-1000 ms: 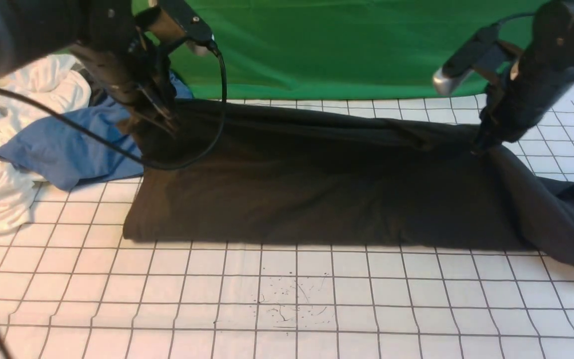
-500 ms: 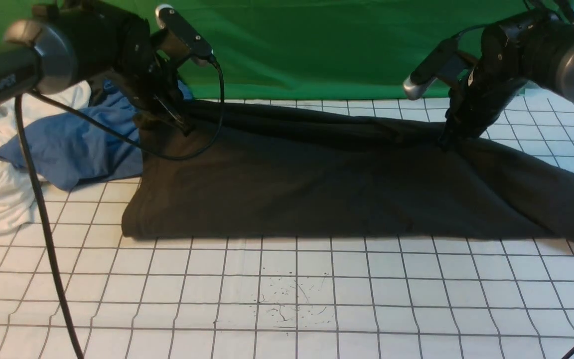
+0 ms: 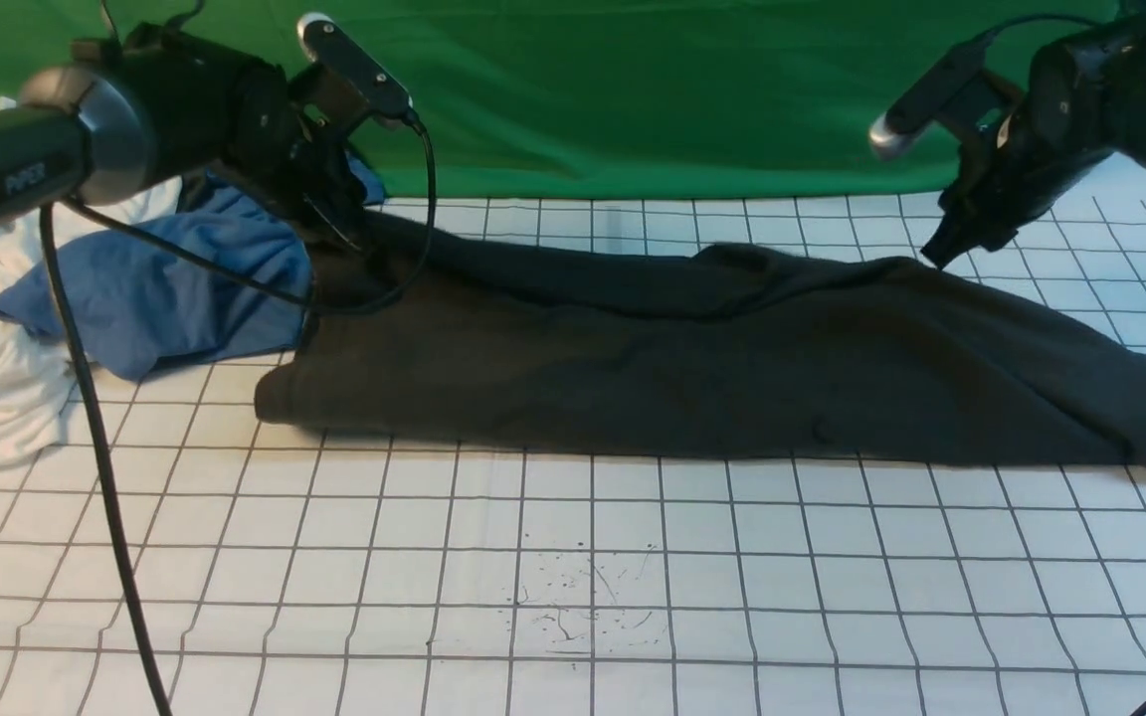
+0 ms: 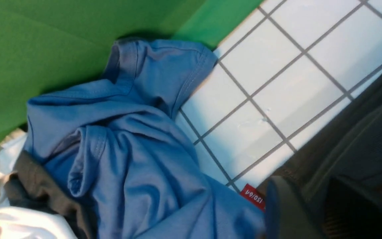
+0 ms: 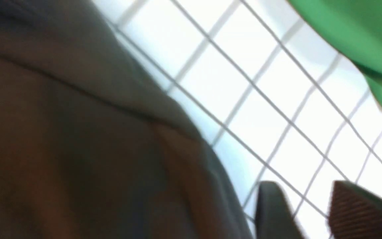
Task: Fold a long-sleeved shirt over a white checkered tablecloth.
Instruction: 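Fold the black garment in half by bringing its near edge over to the far edge, then pull the folded dark garment lengthwise by its ends to straighten it flat on the table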
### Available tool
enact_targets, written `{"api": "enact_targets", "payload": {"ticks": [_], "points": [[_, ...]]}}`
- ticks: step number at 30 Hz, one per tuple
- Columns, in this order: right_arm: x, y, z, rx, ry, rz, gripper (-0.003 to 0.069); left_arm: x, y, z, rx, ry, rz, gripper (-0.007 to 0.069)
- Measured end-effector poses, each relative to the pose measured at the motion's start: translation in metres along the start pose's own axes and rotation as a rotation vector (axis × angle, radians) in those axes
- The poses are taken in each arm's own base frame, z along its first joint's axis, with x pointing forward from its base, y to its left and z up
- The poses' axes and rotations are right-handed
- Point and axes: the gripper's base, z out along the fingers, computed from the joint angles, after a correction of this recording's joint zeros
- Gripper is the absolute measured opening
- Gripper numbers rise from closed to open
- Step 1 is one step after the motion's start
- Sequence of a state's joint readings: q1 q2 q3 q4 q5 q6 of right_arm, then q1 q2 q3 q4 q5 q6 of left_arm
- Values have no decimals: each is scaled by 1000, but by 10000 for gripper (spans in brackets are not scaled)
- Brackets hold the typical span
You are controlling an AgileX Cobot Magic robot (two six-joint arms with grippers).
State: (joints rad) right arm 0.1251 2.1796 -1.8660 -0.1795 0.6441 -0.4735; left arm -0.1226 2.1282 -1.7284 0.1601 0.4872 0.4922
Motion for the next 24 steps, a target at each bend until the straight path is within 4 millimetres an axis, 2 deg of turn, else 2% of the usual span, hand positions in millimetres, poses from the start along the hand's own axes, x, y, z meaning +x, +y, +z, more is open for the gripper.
{"api": "enact_targets", "payload": {"ticks": [3, 5, 8, 9, 10, 12, 13, 14, 16, 18, 20, 24], "points": [[3, -1, -4, -10, 30, 55, 480, 1, 1, -1, 4, 12, -23, 274], [5, -2, -15, -24, 70, 88, 533, -1, 3, -5, 15, 40, -97, 343], [10, -13, -44, -33, 136, 155, 556, -4, 7, -18, 40, 109, -226, 419], [11, -14, -46, -33, 140, 160, 557, -5, 8, -20, 45, 119, -241, 422], [19, -24, -62, -34, 179, 207, 560, -9, 11, -28, 65, 140, -291, 444], [35, -38, -76, -39, 239, 273, 561, -14, 12, -37, 99, 161, -337, 456], [38, -41, -76, -39, 247, 284, 561, -15, 13, -38, 102, 162, -340, 456], [55, -51, -81, -65, 303, 345, 561, -18, 12, -43, 136, 165, -365, 458], [67, -58, -81, -85, 334, 390, 561, -20, 11, -44, 157, 158, -377, 458], [91, -65, -74, -131, 380, 472, 563, -21, 7, -44, 199, 149, -393, 449], [111, -63, -63, -163, 424, 507, 562, -23, 4, -43, 234, 141, -405, 435], [129, -49, -42, -181, 434, 516, 562, -22, 1, -40, 261, 145, -402, 400]]}}
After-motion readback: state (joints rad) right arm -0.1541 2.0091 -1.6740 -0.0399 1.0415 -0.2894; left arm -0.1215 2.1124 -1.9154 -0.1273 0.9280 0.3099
